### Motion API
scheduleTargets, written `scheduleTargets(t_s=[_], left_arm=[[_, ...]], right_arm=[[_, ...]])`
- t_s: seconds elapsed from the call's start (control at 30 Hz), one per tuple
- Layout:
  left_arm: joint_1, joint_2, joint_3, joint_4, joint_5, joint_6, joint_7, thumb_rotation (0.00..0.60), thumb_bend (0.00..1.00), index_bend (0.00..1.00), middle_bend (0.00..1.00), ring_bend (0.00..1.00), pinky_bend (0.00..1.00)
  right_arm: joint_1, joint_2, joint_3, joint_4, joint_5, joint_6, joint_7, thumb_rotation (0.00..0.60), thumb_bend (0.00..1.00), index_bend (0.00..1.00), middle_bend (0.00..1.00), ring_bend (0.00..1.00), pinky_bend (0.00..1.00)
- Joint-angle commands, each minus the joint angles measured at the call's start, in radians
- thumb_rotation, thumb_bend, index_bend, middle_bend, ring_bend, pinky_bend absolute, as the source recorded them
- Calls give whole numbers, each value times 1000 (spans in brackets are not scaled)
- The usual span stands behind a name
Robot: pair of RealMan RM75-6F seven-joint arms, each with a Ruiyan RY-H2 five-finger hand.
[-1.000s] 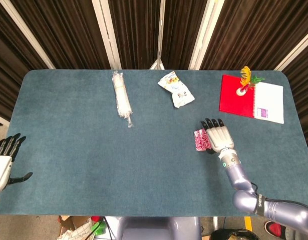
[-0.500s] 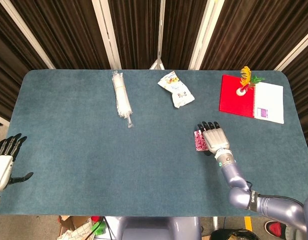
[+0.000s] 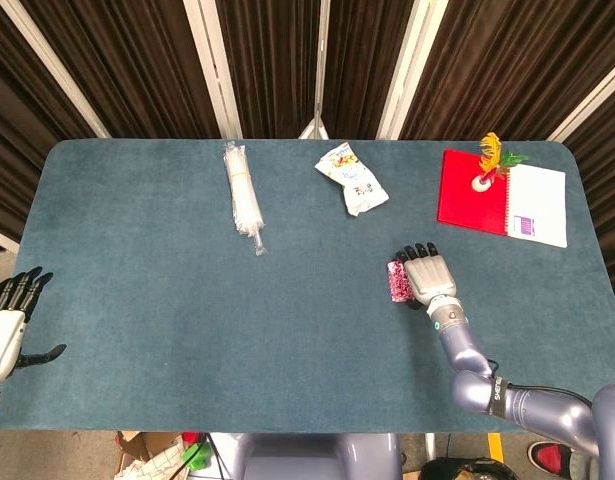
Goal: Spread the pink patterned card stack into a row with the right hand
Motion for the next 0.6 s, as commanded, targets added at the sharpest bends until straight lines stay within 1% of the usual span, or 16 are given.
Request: scheduleTargets(t_s=[0.03,0.17,0.33,0.43,0.6], left_arm=[[0,0,0,0,0,0,1,600,0,0,0,0,0],[0,0,1,-1,0,0,2,600,0,0,0,0,0],[0,0,1,-2,-1,1,3,600,0,0,0,0,0],[0,-1,0,-1,-1,4,2,600,0,0,0,0,0],[1,0,1,0,2,7,1,600,0,0,0,0,0]], right_arm=[[1,-2,-4,7,4,-1,6,600,261,241,200,19,0],[3,-5,-10,12,3,-1,17,600,262,322,280,48,0],[2,-12,-15,16,-16,4,37,600,261,479,378,111,0],[-2,-14,-15,13,-39,15,56,600,262,521,414,133,0],[-10,11,-15,-23,-80,41,75,600,262,550,439,148,0]])
